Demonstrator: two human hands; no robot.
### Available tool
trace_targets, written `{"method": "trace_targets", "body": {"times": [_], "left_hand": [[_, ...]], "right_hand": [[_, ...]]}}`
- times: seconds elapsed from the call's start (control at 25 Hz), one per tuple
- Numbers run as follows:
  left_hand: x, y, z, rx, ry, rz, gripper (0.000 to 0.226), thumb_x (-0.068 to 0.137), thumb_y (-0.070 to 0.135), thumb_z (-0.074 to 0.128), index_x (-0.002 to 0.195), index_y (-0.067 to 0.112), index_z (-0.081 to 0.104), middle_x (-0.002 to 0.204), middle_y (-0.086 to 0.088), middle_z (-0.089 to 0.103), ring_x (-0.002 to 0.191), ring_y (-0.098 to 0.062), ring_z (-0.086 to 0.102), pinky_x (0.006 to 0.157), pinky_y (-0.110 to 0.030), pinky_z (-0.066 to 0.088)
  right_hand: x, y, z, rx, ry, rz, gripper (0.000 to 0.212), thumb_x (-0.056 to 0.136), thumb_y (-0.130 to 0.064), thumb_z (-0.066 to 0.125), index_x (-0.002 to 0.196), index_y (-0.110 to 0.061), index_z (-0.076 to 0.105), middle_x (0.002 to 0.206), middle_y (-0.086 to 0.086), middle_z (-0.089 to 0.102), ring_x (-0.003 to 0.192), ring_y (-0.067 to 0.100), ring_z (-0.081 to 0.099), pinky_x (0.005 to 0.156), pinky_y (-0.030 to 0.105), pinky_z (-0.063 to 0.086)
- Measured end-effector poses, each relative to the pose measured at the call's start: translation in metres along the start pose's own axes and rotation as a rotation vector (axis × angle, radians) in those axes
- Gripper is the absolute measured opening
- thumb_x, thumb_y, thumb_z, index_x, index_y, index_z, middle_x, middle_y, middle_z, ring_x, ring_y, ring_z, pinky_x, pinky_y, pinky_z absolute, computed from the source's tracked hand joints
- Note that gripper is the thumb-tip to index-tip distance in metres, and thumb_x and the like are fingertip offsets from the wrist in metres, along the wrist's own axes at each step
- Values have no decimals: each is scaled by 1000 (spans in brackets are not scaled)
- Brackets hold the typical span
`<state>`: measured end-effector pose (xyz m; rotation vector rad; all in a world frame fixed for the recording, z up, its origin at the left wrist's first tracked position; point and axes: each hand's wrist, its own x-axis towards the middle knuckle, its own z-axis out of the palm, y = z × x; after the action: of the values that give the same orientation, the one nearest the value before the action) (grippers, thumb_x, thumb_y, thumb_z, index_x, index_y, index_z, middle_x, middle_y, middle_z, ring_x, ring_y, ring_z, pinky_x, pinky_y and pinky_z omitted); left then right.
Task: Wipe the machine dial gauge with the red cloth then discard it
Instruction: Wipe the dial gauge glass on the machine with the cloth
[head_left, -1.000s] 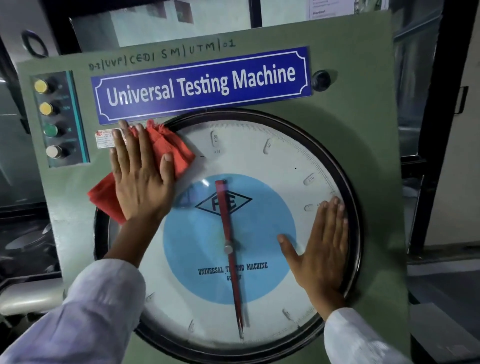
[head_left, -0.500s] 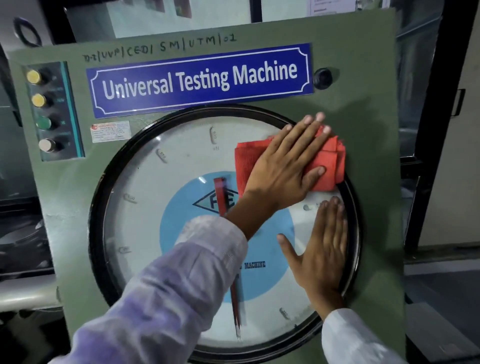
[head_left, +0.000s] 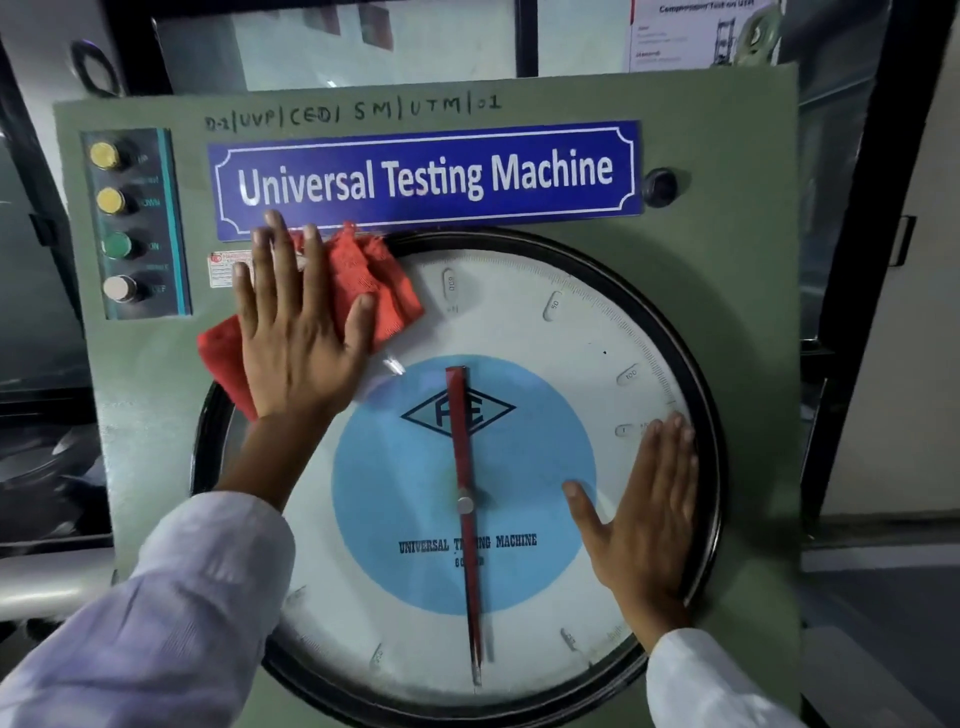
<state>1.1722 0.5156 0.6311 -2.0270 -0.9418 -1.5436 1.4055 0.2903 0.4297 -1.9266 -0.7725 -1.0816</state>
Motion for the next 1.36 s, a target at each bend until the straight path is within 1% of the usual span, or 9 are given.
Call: {"method": "trace_targets", "body": {"times": [0.08,0.16,0.32,0.44,0.64,0.8,0.96,1.16,1.36], "left_hand": [[5,12,3,-27,14,-21,76,109,59,27,169,17,7,178,-15,5,165,-32,3,134,-49,3],[13,29,6,-40,21,51,76,110,59,26,169,15,7,178,-14,6,165,-32,4,134,-48,4],[13,124,19,-98,-5,376,75,109,55,33,168,12,16,177,-15,14,165,-31,11,135,-46,10],[-10,211,28,-195,-71,531,74,108,49,40,167,9,22,176,-15,18,164,-30,15,134,-46,13],[-40,272,40,-302,-124,535,72,109,45,43,167,7,22,176,-14,18,164,-27,15,135,-44,11],[-33,262,40,-269,-111,630,74,108,52,42,167,11,25,176,-13,19,164,-27,16,135,-43,11],[6,217,33,-181,-47,688,79,104,60,42,166,12,30,175,-15,24,163,-29,19,135,-44,11],[62,119,12,-11,5,550,82,105,68,32,168,16,24,176,-16,19,164,-31,15,135,-48,10],[46,34,-3,38,19,287,80,105,68,34,168,20,24,176,-13,18,164,-33,15,132,-54,17]], "right_hand": [[-2,-1,1,-31,0,0,109,98,-79,39,168,0,11,179,18,7,167,33,10,135,52,18],[-2,-2,2,-46,9,-4,109,98,-78,40,168,0,12,179,20,9,167,34,11,134,53,20],[-3,-4,2,-44,27,-2,108,98,-78,41,167,2,16,178,22,14,167,34,14,133,54,24],[-6,-9,0,-39,22,68,110,97,-80,38,167,2,17,177,20,16,166,31,16,132,51,25],[-9,-13,-4,-26,10,125,108,96,-78,33,167,2,18,176,20,20,165,30,21,132,49,27],[-9,-10,-4,-41,23,113,110,96,-82,33,166,3,21,176,21,22,164,30,23,133,46,24],[-11,-7,2,-16,22,79,109,97,-80,39,168,-1,15,179,17,14,167,30,15,134,46,19],[4,2,2,46,14,-17,109,96,-79,43,168,-1,18,179,18,12,167,34,11,136,47,13],[44,6,-9,47,-59,-192,105,95,-76,46,170,-10,12,180,16,9,168,33,5,137,45,6]]}}
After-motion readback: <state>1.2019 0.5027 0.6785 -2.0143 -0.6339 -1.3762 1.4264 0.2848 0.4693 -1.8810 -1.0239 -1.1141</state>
